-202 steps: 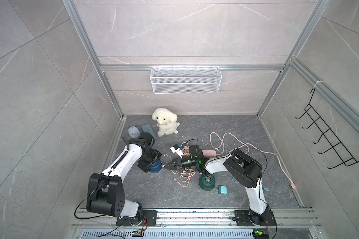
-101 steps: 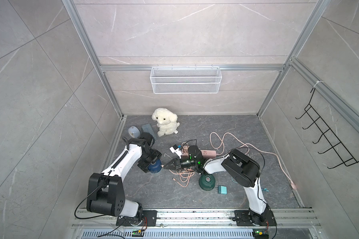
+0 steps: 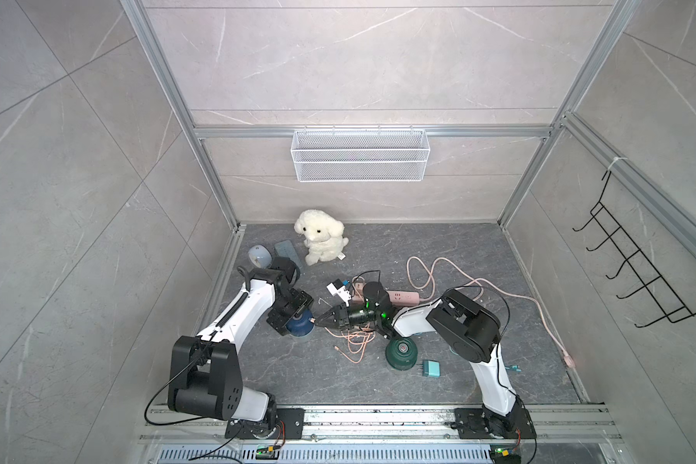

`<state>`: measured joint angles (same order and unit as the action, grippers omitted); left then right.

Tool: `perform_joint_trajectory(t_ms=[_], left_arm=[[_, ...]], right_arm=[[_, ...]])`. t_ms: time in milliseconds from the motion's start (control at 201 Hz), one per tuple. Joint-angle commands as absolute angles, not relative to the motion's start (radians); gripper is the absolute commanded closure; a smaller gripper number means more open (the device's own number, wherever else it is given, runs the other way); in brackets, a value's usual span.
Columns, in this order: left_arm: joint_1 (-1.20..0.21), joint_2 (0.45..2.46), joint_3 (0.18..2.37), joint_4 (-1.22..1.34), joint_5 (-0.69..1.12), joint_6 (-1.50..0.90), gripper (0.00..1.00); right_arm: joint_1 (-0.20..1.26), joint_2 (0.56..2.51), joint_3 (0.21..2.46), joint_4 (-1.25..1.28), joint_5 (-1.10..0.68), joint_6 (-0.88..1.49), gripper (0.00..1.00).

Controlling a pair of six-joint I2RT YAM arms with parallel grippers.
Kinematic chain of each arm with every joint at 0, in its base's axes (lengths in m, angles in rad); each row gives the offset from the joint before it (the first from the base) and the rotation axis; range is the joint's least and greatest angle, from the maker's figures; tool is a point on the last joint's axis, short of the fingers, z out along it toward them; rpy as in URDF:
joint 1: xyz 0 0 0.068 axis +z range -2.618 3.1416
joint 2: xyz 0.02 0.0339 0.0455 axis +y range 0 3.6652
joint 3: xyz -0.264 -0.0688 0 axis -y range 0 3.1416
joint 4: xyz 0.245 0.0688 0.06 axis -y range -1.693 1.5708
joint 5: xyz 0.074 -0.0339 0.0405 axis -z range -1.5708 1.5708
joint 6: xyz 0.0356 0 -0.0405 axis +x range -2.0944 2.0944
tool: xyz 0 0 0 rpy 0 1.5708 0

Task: Charge the cordless meat grinders
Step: Insert the charging cable into the cordless meat grinder.

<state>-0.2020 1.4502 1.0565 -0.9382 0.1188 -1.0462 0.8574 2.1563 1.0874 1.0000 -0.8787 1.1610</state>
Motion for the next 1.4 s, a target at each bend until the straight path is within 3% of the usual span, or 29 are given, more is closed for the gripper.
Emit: perform_joint_trajectory(t_ms=[0, 1390], left_arm=[[-0.198, 1.491, 1.022, -0.824, 0.136, -1.037, 0.51], [-0.239, 1.460, 0.949, -0.751, 0.165, -1.082, 0.56]], right_arm=[[0.871, 2.177, 1.108, 1.039, -0.878, 1.175, 1.00], [0.853, 2.188, 1.195, 0.946, -0.818, 1.299, 1.00]])
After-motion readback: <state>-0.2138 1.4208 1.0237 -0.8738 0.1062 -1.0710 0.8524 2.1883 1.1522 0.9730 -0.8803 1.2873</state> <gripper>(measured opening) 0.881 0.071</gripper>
